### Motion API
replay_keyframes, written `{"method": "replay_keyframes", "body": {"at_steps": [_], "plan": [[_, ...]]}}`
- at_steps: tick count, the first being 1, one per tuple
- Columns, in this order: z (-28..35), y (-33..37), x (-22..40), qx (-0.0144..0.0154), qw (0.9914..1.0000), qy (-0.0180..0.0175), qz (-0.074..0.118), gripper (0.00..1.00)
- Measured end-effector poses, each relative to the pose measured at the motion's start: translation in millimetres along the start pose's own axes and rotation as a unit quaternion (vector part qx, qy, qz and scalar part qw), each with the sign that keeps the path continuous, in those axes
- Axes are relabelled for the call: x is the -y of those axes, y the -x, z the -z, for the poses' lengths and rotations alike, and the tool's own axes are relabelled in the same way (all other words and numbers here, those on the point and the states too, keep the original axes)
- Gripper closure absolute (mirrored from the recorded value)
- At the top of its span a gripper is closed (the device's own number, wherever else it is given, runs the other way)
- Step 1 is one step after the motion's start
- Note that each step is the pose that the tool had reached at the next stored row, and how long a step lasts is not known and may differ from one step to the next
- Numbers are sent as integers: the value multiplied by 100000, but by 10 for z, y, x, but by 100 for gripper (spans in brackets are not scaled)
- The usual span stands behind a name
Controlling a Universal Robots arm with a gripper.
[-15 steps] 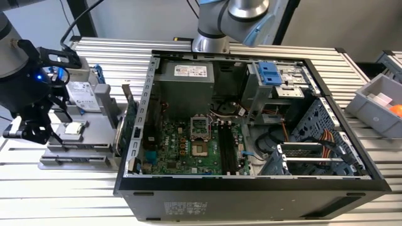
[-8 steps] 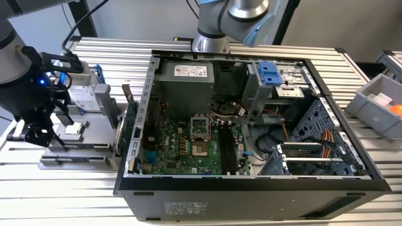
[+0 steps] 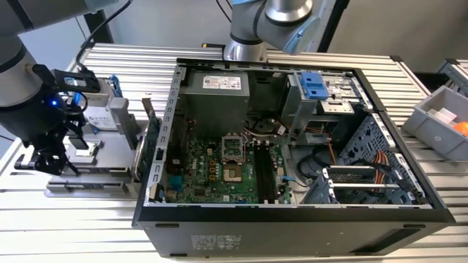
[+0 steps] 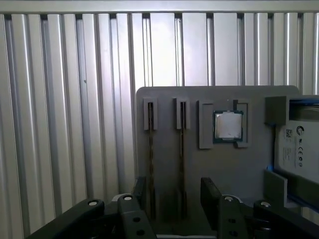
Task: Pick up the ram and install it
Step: 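Pick up the ram and move it above insertion slot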
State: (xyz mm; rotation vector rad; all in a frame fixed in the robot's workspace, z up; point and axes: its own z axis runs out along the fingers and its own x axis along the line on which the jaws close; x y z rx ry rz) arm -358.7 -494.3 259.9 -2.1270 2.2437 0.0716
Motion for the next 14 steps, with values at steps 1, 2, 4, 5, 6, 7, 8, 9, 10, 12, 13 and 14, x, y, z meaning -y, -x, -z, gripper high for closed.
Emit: {"method": "replay_keyframes", "body": {"at_steps": [1, 2, 4, 5, 6, 7, 8, 9, 10, 12, 13, 14], "plan": [[-17, -1, 0, -4, 100000, 1, -7, 0], [-36, -2, 0, -2, 100000, 0, -12, 0], [-68, -4, 0, -2, 100000, -2, -25, 0], [-80, -4, 0, -2, 100000, -2, -28, 0], [-90, -4, 0, -3, 100000, -2, -32, 0], [-100, -5, 0, 3, 100000, -7, -32, 0], [-108, -5, 0, 1, 100000, -4, -37, 0], [-117, -6, 0, -2, 100000, -5, -46, 0], [-126, -7, 0, -4, 100000, -1, -47, 0], [-140, -6, -1, -86, 100000, -5, -57, 0], [-144, -6, 0, -154, 100000, -6, -55, 0], [-148, -7, 0, -179, 100000, -6, -50, 0]]}}
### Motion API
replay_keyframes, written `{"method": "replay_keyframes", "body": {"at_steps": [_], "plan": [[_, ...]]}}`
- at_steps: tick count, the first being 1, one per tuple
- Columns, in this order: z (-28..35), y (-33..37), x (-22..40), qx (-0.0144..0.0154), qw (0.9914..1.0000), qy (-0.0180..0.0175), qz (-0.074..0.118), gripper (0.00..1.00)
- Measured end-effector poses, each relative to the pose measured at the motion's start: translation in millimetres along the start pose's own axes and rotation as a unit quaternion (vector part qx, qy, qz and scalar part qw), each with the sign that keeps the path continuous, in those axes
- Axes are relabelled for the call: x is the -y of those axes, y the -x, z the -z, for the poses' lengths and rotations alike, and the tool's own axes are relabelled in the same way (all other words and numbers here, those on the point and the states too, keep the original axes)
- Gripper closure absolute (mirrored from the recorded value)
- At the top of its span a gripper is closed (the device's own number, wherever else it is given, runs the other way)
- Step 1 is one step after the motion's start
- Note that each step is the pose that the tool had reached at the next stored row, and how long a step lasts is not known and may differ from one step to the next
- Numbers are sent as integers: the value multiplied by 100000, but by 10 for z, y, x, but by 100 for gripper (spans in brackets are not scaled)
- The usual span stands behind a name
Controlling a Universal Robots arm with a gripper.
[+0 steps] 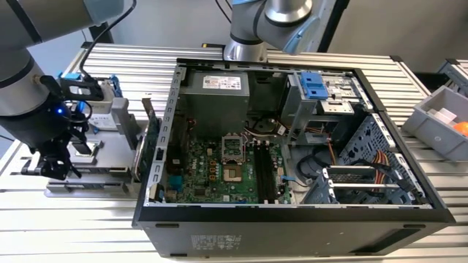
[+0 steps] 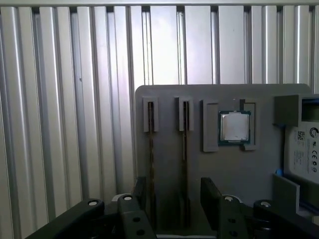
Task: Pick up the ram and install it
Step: 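Pick up the ram and move it above insertion slot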
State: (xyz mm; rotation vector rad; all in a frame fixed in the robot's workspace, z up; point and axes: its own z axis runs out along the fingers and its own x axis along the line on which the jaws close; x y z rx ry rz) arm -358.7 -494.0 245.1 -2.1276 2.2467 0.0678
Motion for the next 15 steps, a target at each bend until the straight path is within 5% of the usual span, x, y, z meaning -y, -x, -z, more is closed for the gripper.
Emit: {"method": "replay_keyframes", "body": {"at_steps": [15], "plan": [[-181, -29, 0, -54, 100000, -7, 130, 0]]}}
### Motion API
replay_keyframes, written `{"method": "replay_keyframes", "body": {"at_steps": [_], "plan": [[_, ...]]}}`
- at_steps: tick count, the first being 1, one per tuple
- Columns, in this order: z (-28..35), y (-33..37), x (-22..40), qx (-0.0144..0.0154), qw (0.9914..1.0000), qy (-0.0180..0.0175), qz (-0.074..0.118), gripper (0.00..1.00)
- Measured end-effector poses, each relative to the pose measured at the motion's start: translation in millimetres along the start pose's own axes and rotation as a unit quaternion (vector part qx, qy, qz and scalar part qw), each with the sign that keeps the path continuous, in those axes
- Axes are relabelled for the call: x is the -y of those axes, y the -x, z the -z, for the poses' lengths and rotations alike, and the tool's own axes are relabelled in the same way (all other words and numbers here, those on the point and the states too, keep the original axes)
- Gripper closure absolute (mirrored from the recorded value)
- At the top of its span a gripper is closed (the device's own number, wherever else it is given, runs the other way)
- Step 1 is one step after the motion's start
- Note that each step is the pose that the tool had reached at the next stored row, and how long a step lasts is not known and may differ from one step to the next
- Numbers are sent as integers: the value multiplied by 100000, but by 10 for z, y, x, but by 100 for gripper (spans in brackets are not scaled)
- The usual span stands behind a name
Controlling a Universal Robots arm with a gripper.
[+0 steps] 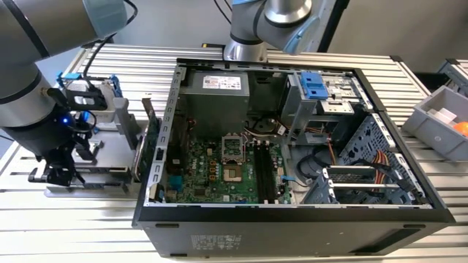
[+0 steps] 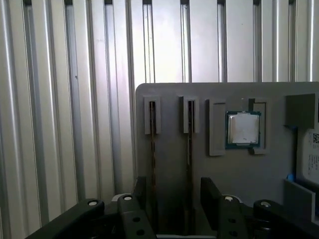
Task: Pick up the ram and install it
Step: 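Pick up the ram and move it above insertion slot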
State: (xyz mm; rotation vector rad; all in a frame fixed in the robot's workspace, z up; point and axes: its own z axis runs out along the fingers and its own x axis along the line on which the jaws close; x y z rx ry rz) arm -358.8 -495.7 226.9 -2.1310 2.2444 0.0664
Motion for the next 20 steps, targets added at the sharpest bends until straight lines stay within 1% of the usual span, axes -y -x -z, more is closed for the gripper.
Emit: {"method": "replay_keyframes", "body": {"at_steps": [2, 5, 7, 13, 20], "plan": [[-15, -19, 1, -10, 100000, -5, 58, 0], [-30, -72, 4, -15, 100000, 21, 115, 0], [-42, -96, 4, -23, 100000, 34, 152, 0], [-107, -132, 6, -38, 99999, 50, 526, 0], [-169, -141, -19, -47, 99987, 118, 1635, 0]]}}
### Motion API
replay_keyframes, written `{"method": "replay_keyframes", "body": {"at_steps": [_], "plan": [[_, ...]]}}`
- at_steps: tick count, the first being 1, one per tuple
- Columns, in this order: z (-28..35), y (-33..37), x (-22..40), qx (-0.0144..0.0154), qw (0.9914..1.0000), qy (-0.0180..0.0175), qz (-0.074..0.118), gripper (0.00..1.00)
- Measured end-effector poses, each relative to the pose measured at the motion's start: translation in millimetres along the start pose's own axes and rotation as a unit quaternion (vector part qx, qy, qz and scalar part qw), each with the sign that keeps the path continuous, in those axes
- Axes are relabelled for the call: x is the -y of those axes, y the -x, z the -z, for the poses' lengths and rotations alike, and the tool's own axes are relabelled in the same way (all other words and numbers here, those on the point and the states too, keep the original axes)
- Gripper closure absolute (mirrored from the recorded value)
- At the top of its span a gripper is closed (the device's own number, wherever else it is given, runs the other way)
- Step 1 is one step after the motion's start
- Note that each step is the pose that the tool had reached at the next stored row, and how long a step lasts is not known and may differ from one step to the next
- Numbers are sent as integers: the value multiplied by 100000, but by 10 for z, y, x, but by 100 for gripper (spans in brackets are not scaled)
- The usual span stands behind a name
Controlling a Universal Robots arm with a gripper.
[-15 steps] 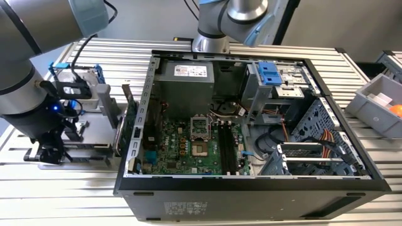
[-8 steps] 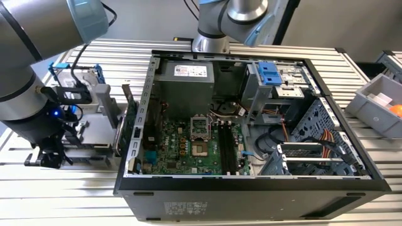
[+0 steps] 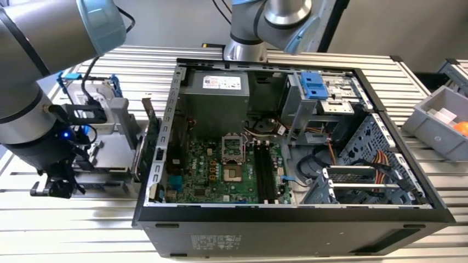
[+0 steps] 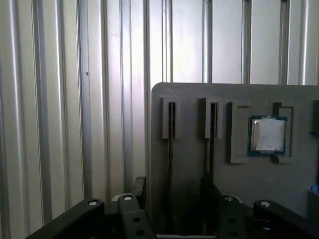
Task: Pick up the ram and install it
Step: 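Pick up the ram and move it above insertion slot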
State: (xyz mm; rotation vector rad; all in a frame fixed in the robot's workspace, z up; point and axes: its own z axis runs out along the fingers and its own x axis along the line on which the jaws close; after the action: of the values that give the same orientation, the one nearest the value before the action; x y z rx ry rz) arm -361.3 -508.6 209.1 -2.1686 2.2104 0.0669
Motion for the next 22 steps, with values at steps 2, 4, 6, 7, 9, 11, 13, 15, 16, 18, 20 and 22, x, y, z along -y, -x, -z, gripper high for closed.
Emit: {"method": "replay_keyframes", "body": {"at_steps": [2, 4, 6, 7, 9, 11, 13, 15, 16, 18, 20, 22], "plan": [[-19, -1, -1, 0, 100000, 9, 168, 0], [-34, -2, -3, -4, 100000, 14, 168, 0], [-49, -3, -3, -3, 100000, 14, 188, 0], [-59, -4, -5, -6, 100000, 16, 194, 0], [-79, -5, -11, -9, 100000, 20, 200, 0], [-106, -6, -18, -5, 100000, 13, 202, 0], [-134, -9, -21, -5, 100000, 11, 208, 0], [-158, -10, -22, -11, 100000, 12, 205, 0], [-170, -11, -22, -6, 100000, 6, 203, 0], [-183, -12, -23, -12, 100000, 10, 204, 0], [-183, -12, -23, -19, 100000, 17, 203, 0], [-183, -12, -22, -20, 100000, 12, 204, 0]]}}
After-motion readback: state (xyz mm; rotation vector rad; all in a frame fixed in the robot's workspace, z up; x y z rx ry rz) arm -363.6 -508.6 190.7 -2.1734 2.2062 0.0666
